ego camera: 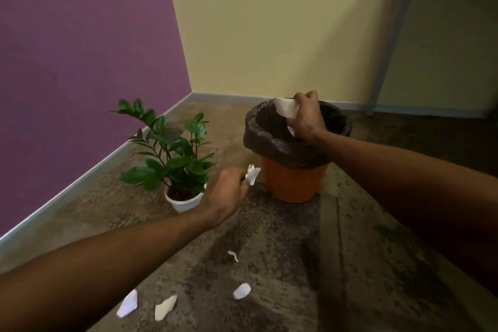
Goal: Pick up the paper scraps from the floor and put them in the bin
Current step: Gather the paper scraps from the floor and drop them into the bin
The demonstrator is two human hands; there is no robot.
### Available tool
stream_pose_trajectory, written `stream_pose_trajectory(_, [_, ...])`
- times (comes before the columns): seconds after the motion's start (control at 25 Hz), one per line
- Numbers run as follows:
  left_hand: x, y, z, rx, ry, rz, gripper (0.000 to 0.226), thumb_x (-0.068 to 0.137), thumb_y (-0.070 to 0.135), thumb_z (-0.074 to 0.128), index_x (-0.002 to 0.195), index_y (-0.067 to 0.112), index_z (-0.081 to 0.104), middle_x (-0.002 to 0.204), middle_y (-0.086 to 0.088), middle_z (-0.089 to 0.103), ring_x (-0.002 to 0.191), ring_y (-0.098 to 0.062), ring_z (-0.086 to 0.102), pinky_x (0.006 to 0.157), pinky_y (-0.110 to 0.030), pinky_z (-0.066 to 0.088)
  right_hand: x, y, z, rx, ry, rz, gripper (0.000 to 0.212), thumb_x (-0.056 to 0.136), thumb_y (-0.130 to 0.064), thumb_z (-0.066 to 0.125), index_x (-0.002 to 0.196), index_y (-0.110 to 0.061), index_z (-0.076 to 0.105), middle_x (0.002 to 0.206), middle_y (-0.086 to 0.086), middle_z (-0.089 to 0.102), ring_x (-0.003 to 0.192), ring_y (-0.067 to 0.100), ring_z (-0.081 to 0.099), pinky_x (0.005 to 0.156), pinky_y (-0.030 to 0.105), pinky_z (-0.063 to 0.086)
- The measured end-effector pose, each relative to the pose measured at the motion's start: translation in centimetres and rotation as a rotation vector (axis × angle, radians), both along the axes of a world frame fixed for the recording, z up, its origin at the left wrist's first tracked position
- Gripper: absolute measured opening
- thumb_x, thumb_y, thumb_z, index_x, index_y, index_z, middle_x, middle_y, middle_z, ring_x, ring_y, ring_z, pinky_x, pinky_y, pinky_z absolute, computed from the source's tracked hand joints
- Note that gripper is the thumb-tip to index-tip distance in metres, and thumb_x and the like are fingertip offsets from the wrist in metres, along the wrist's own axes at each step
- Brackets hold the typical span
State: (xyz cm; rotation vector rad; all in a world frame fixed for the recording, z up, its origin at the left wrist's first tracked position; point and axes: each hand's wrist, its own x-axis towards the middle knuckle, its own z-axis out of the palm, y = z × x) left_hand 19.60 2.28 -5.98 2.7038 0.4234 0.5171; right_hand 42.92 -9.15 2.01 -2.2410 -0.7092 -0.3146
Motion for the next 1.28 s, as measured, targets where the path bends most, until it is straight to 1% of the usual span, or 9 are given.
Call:
stream_pose_trajectory(0.24, [6.4,-2.0,6.0,-0.036,-0.276,-0.040,0.009,0.100,0.026,0.057,0.096,0.024,0.065,0.081,0.006,0.062,0.070,-0.006,0.059,0.055,-0.016,0.036,2.4,-2.1,0.0,-0.075,0.148,0.000,0.060,0.074,-0.003,0.084,0.125,-0.008,0.054,0.138,0.015,0.037,0.120,0.036,0.053,0.105,0.043,0.051])
stream_pose_trajectory(0.44, [10.4,-3.3,8.4,0.011,-0.365,-0.028,0.016,0.100,0.025,0.055,0.099,0.013,0.066,0.087,-0.002,0.064,0.077,-0.017,0.059,0.061,-0.027,0.044,3.5,-3.3,0.5,-0.064,0.171,0.097,0.060,0.081,0.004,0.075,0.134,-0.011,0.053,0.142,0.015,0.039,0.125,0.035,0.054,0.108,0.043,0.051])
stream_pose_trajectory(0.56, [12.8,-3.7,8.3,0.023,-0.344,-0.033,0.017,0.100,0.023,0.053,0.105,0.012,0.065,0.095,-0.006,0.066,0.085,-0.023,0.062,0.073,-0.038,0.052,3.5,-4.0,0.2,-0.025,0.137,0.105,0.046,0.085,0.014,0.056,0.124,-0.008,0.058,0.136,0.016,0.045,0.120,0.036,0.057,0.101,0.047,0.054])
stream_pose_trajectory(0.68, [14.9,-4.2,7.6,0.059,-0.346,-0.009,0.019,0.100,0.022,0.053,0.107,0.010,0.066,0.100,-0.010,0.068,0.092,-0.028,0.063,0.079,-0.036,0.049,3.0,-4.7,-0.3,0.002,0.076,0.139,0.026,0.087,0.010,0.055,0.107,-0.006,0.062,0.124,0.015,0.051,0.106,0.034,0.061,0.094,0.050,0.055])
stream_pose_trajectory(0.84, [17.2,-4.2,7.1,0.070,-0.302,0.056,0.025,0.103,0.030,0.048,0.104,0.011,0.065,0.100,-0.010,0.063,0.091,-0.025,0.058,0.075,-0.029,0.035,2.2,-5.6,-0.9,-0.008,-0.009,0.161,0.020,0.085,0.007,0.053,0.093,-0.008,0.063,0.114,0.011,0.053,0.097,0.031,0.057,0.087,0.051,0.053])
stream_pose_trajectory(0.96, [18.4,-4.0,6.6,-0.002,-0.192,0.036,0.017,0.102,0.024,0.050,0.087,0.019,0.054,0.089,-0.002,0.052,0.086,-0.025,0.057,0.069,-0.033,0.035,1.4,-5.9,-1.2,-0.054,-0.077,0.105,0.012,0.089,-0.003,0.056,0.089,-0.014,0.061,0.106,0.005,0.054,0.090,0.027,0.057,0.078,0.050,0.056])
stream_pose_trajectory(1.08, [19.0,-4.6,5.9,0.009,-0.100,0.044,0.016,0.101,0.016,0.052,0.086,0.022,0.051,0.089,0.000,0.051,0.087,-0.026,0.059,0.068,-0.033,0.038,0.8,-6.2,-1.4,-0.047,-0.101,0.021,0.009,0.092,-0.009,0.056,0.090,-0.017,0.061,0.103,0.001,0.056,0.086,0.021,0.057,0.075,0.047,0.057])
stream_pose_trajectory(1.2, [19.4,-4.8,6.0,-0.036,-0.070,0.040,0.012,0.098,0.011,0.055,0.101,0.021,0.061,0.098,-0.005,0.063,0.096,-0.027,0.065,0.073,-0.036,0.048,0.5,-6.6,-1.6,-0.069,-0.111,0.019,0.007,0.092,-0.012,0.057,0.093,-0.018,0.060,0.104,0.001,0.055,0.087,0.020,0.057,0.076,0.045,0.057])
stream_pose_trajectory(1.28, [19.2,-4.7,6.4,-0.065,-0.070,0.039,0.033,0.096,0.006,0.057,0.128,0.014,0.060,0.120,-0.010,0.067,0.111,-0.028,0.064,0.088,-0.039,0.055,0.4,-6.8,-1.6,-0.081,-0.124,0.022,0.006,0.092,-0.014,0.060,0.095,-0.019,0.059,0.105,0.001,0.055,0.088,0.020,0.058,0.076,0.043,0.057])
